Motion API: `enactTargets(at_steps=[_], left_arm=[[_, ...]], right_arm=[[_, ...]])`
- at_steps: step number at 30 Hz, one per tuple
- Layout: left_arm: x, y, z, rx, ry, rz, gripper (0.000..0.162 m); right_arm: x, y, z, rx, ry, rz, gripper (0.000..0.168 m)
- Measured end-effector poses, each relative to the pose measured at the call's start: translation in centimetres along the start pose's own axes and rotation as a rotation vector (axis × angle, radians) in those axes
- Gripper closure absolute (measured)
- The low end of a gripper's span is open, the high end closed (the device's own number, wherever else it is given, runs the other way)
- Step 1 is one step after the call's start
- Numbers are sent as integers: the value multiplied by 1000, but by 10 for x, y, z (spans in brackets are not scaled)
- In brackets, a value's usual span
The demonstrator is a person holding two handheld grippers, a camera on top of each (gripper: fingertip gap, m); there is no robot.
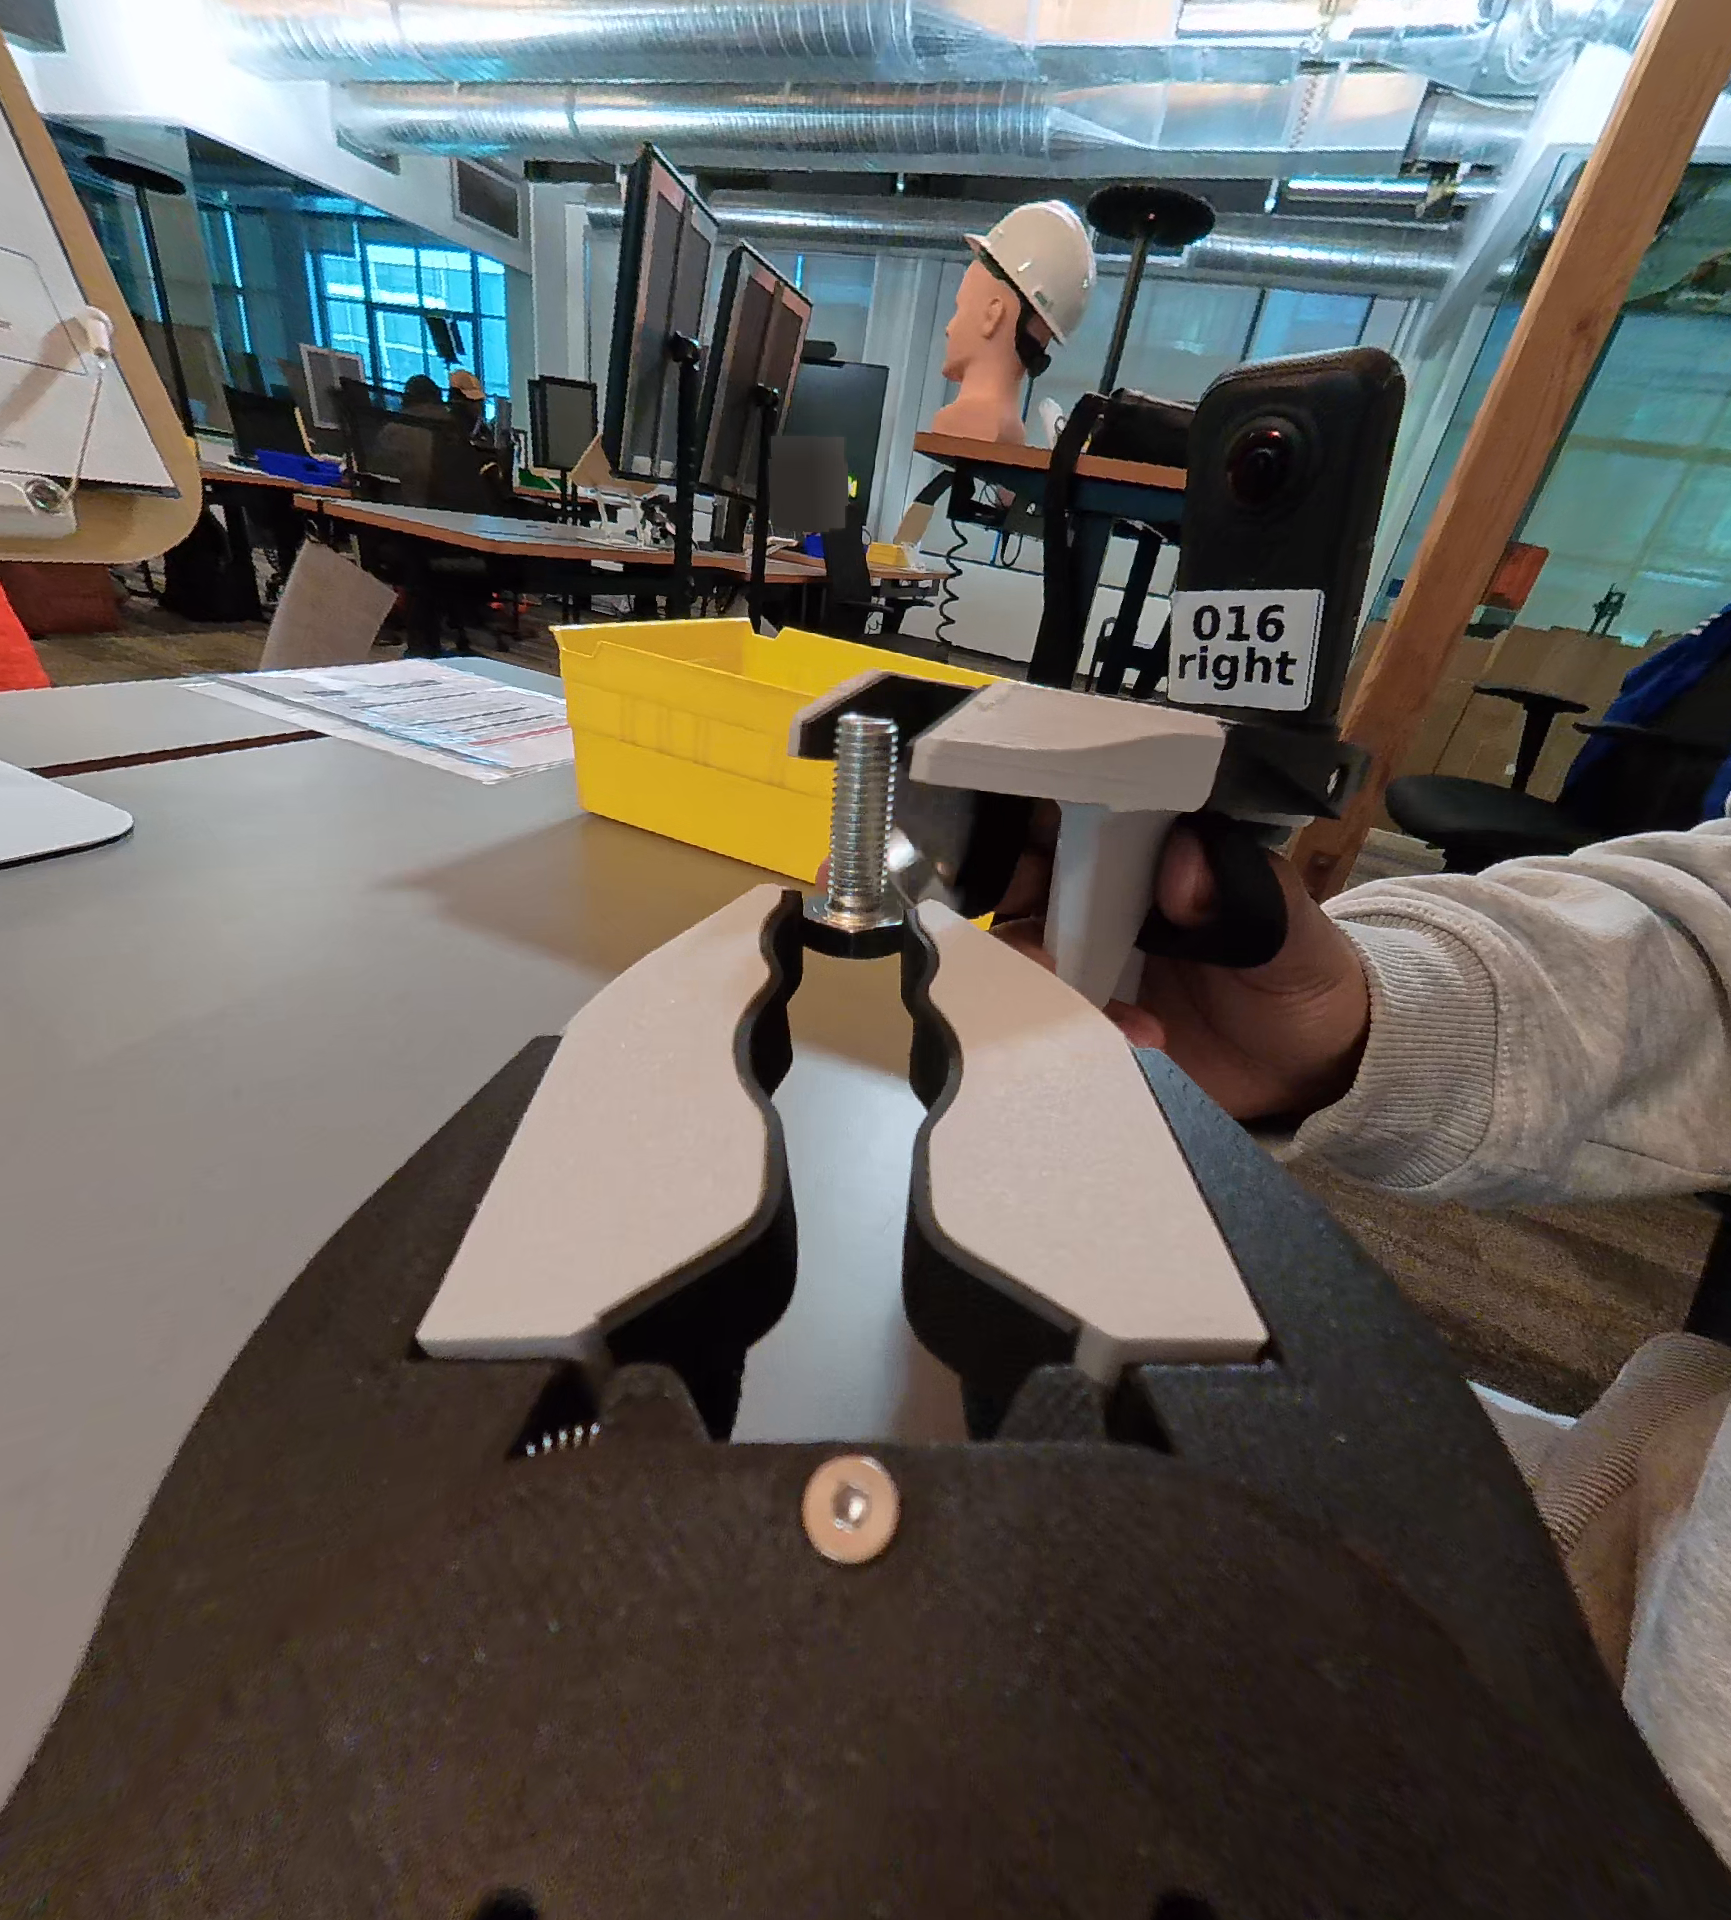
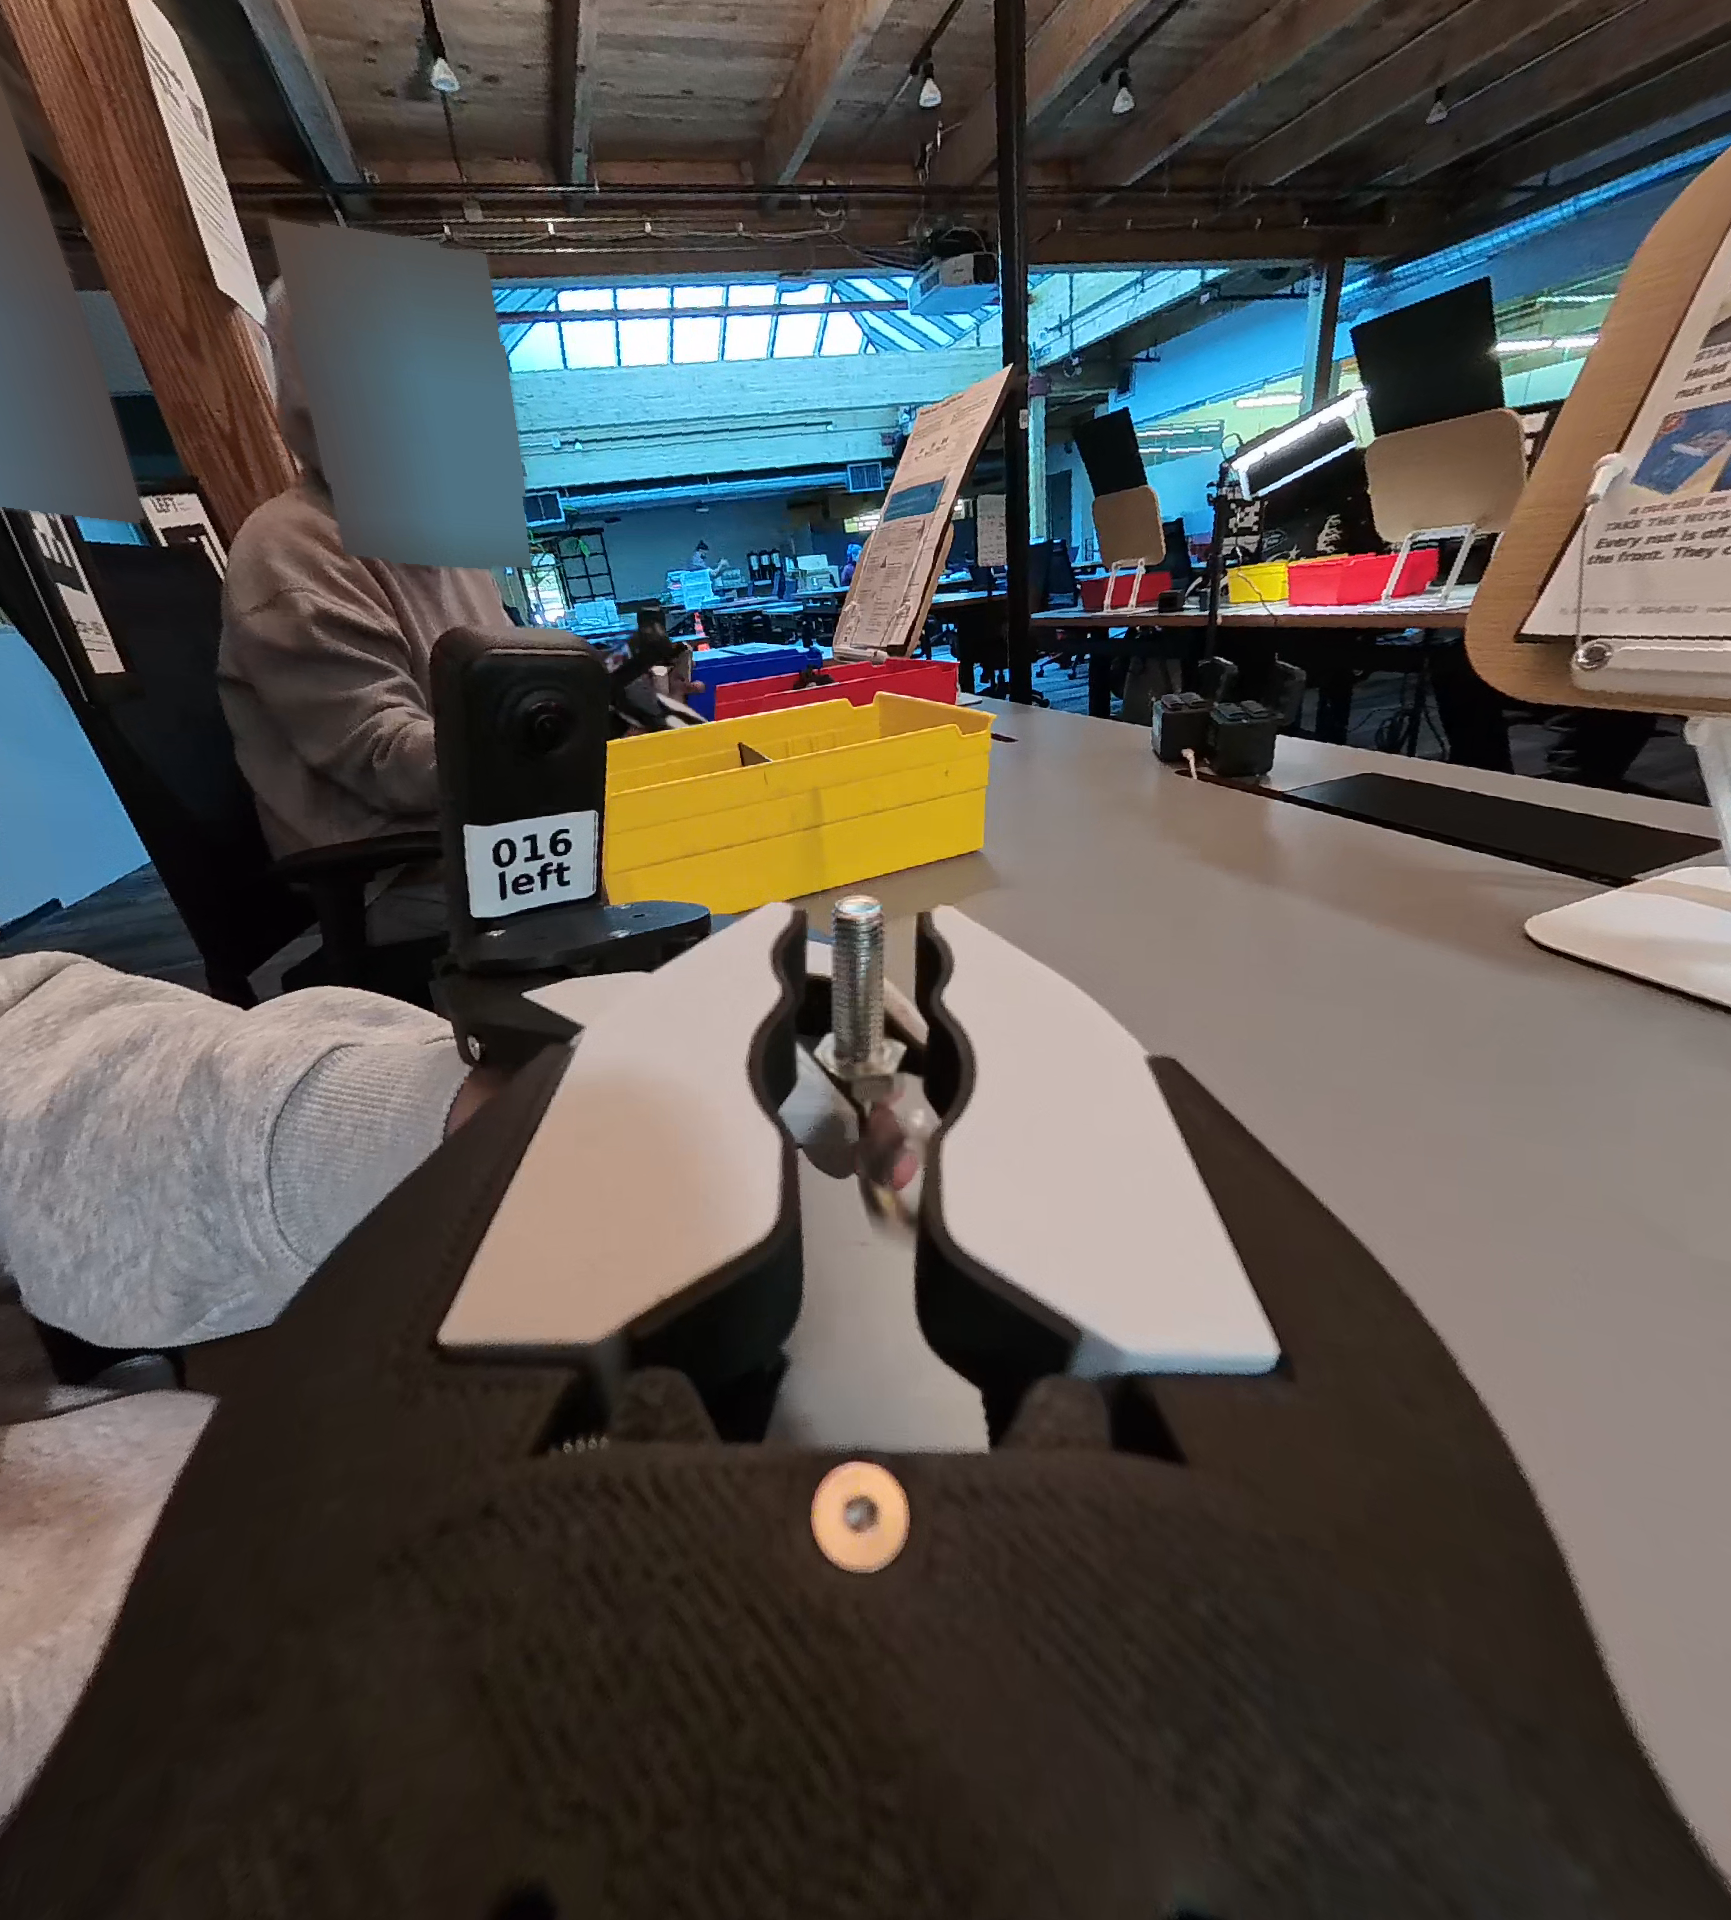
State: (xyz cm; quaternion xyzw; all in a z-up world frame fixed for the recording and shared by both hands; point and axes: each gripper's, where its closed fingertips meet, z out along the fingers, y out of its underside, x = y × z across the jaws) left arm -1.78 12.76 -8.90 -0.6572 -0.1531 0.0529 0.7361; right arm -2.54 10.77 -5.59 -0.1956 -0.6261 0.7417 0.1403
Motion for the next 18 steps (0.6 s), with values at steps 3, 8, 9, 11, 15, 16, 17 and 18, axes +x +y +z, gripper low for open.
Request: enactTargets(at_steps=[3, 8, 9, 11, 15, 16, 17, 18], left_arm=[[1, -2, 0, 8, 4, -6, 144], [-1, -2, -1, 7, 0, -5, 144], [-2, -2, -1, 7, -5, -2, 144], [-6, -4, -3, 9, -20, 0, 144], [-23, -6, -7, 28, -83, -63, 144], [-27, -7, -8, 36, -96, -90, 144], [-31, -7, -9, 44, -104, -115, 144], [-33, -8, -10, 51, -108, -136, 144]], right_arm=[[-1, 0, 0, -2, 1, -21, 157], [-1, -1, 0, -7, 12, -37, 158], [1, -2, -1, 0, 17, -32, 156], [5, -6, -4, 13, 35, -24, 155], [25, -9, -11, 19, 108, -9, 155], [29, -11, -14, 19, 117, -13, 155], [35, -13, -18, 24, 130, -21, 155], [40, -18, -22, 37, 144, -28, 155]])
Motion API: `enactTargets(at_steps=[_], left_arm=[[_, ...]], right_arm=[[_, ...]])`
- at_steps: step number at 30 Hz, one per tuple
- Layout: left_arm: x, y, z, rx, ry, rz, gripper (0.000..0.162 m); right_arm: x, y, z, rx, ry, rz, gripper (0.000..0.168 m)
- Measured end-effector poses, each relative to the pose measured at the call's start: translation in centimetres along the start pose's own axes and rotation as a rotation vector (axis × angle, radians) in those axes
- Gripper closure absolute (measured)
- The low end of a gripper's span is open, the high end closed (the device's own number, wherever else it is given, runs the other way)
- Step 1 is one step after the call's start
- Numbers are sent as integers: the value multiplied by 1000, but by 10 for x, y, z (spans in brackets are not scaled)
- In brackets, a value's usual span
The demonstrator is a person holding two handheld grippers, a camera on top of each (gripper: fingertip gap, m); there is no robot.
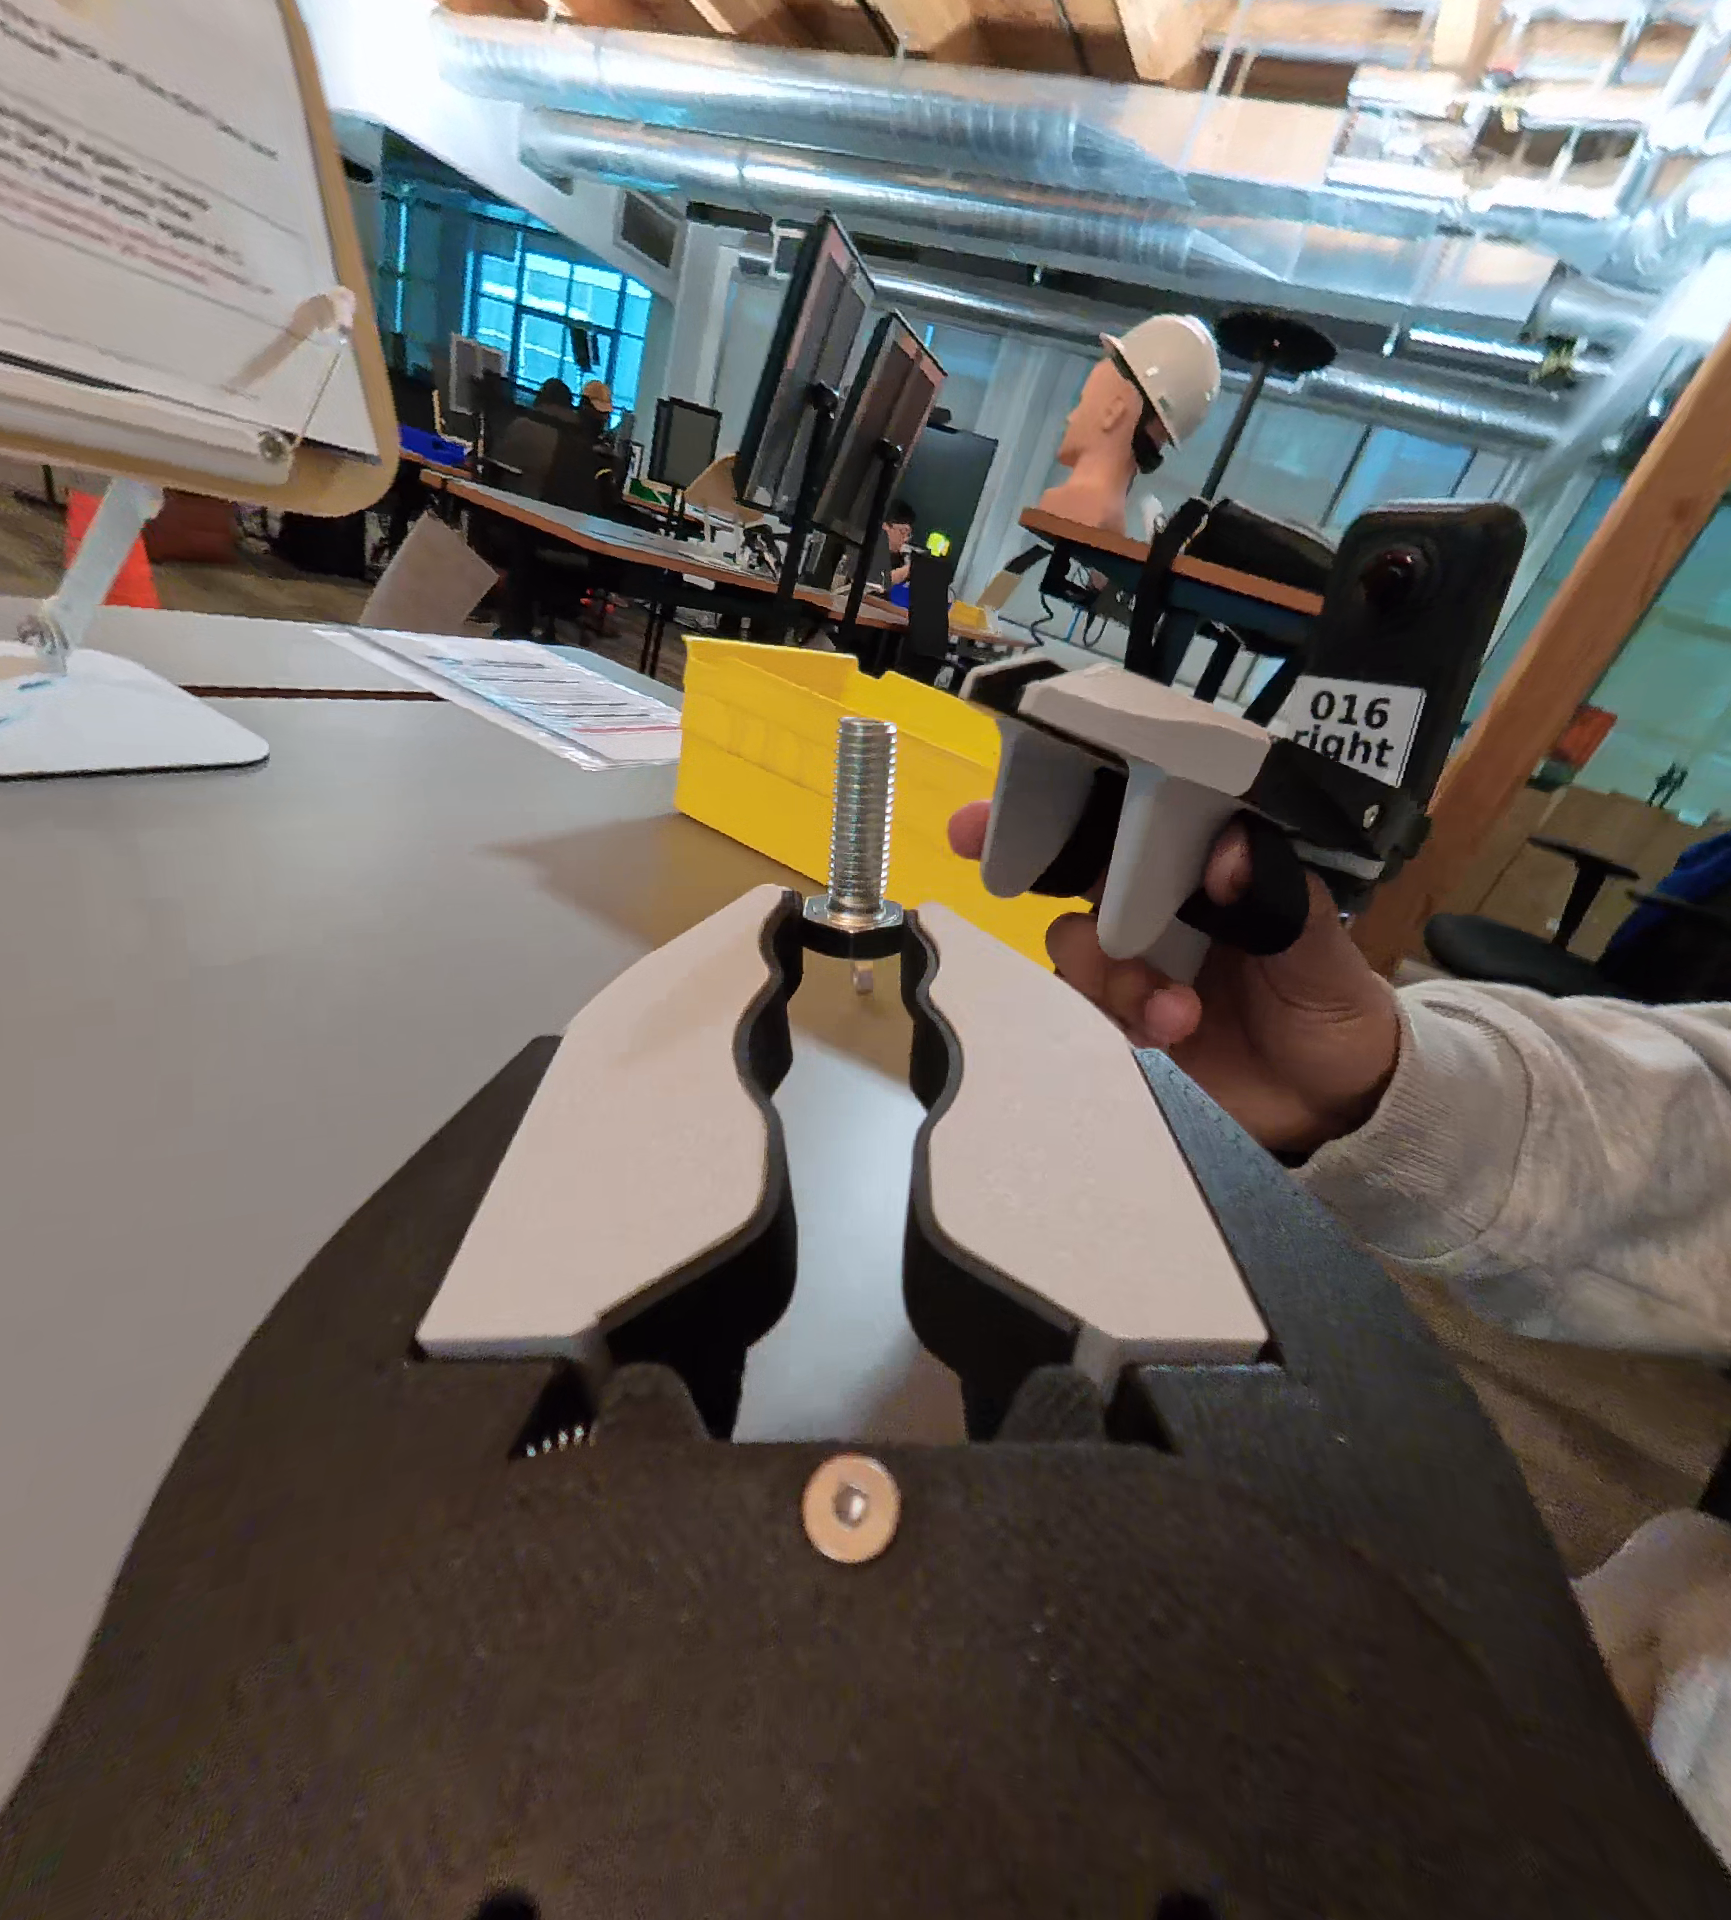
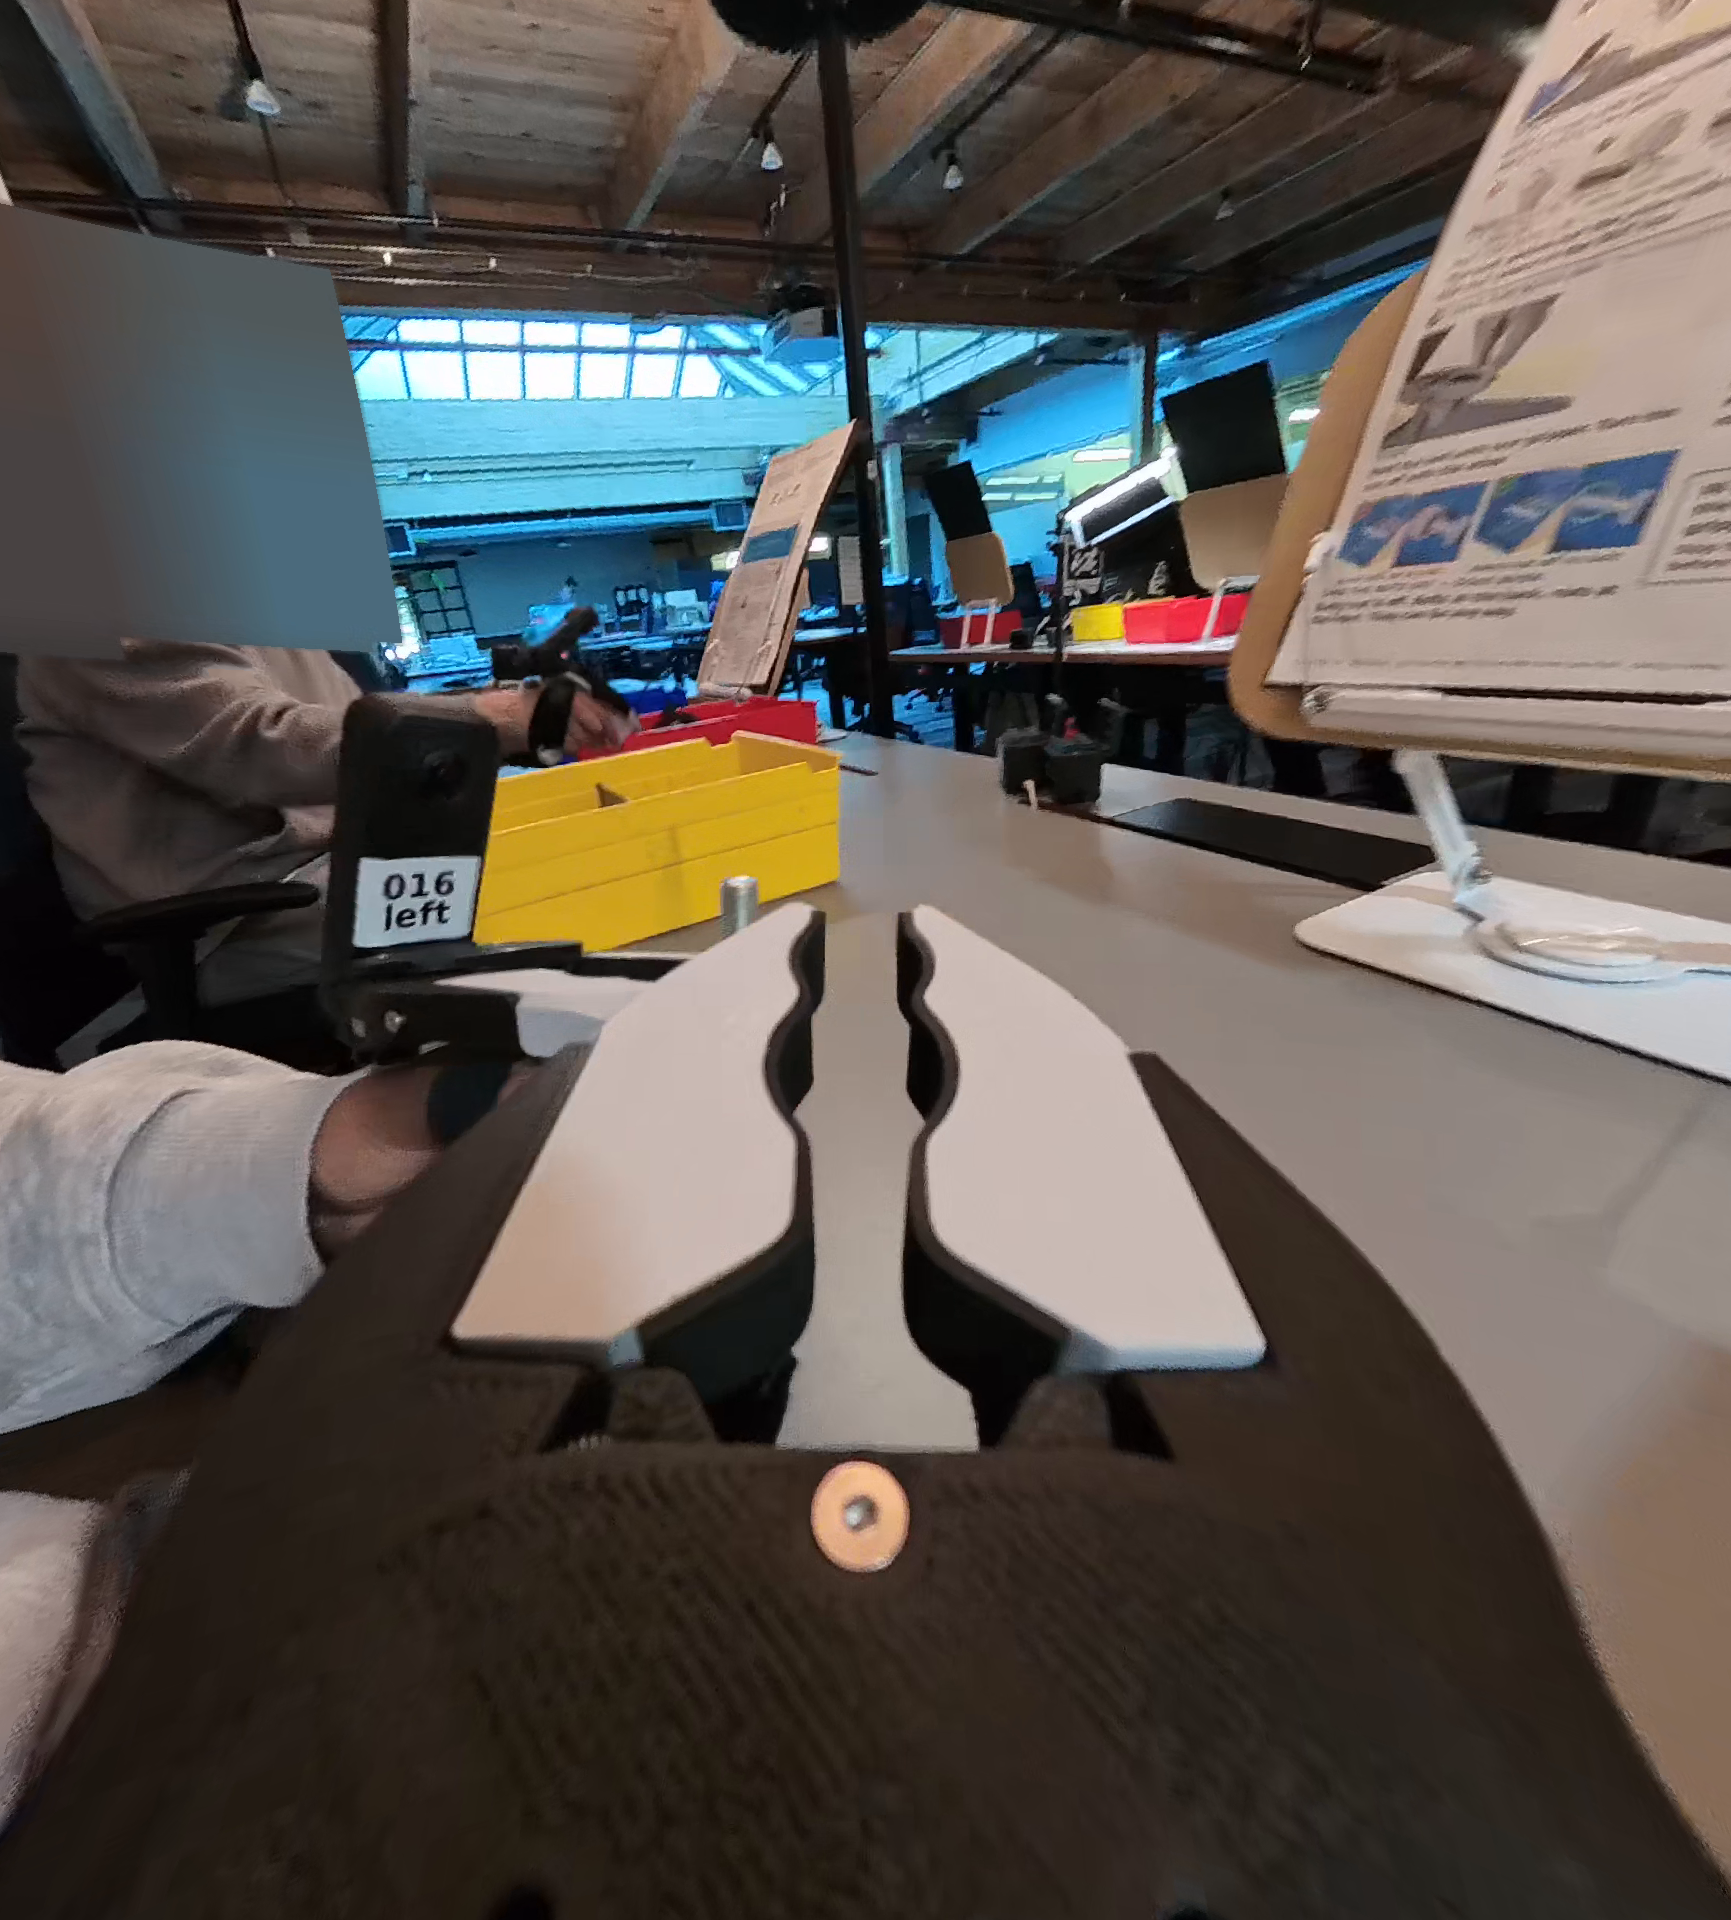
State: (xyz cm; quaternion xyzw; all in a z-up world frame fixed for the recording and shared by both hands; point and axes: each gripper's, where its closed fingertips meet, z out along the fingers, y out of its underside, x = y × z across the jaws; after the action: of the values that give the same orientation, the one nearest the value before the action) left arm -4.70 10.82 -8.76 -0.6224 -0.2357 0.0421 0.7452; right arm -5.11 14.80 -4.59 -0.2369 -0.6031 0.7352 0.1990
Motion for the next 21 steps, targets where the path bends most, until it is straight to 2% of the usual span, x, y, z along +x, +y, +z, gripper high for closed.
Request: enactTargets(at_steps=[7, 13, 17, 21], left_arm=[[-3, -2, -1, 9, -11, -10, 144], [0, 0, 0, -5, -6, 17, 143], [1, 1, 0, -7, 1, 9, 144], [2, 3, 0, -11, 3, 9, 144]], right_arm=[[37, -38, -29, 86, 97, 4, 151], [44, -76, -61, 112, 197, -101, 152], [73, -69, -102, -1, 499, -149, 162], [73, -29, -131, -111, 594, -154, 161]])
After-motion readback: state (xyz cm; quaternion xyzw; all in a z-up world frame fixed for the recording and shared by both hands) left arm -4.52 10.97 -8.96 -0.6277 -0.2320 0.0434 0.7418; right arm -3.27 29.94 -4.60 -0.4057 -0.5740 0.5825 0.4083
